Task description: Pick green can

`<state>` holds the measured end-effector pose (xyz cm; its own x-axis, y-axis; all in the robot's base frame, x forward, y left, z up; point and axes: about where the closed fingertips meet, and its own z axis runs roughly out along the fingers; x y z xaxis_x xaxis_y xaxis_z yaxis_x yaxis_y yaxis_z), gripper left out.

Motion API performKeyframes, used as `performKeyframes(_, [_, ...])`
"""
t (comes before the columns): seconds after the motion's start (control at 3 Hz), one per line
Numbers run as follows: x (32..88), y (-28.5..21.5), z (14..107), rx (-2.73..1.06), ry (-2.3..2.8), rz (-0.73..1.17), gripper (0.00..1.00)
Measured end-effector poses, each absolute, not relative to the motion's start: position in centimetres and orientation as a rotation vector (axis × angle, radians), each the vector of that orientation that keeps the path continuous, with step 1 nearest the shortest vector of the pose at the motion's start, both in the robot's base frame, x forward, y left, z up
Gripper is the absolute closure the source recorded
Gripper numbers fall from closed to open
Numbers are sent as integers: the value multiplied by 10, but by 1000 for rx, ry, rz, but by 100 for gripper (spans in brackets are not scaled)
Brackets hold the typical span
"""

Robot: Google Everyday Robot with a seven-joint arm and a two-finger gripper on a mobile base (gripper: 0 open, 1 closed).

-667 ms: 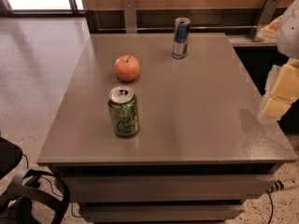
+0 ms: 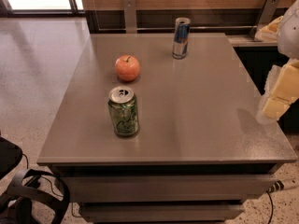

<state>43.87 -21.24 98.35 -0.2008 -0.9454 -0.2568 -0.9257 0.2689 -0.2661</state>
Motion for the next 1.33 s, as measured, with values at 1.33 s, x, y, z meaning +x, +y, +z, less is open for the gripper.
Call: performKeyframes(1.33, [414, -128, 1014, -1476, 1416, 795, 0])
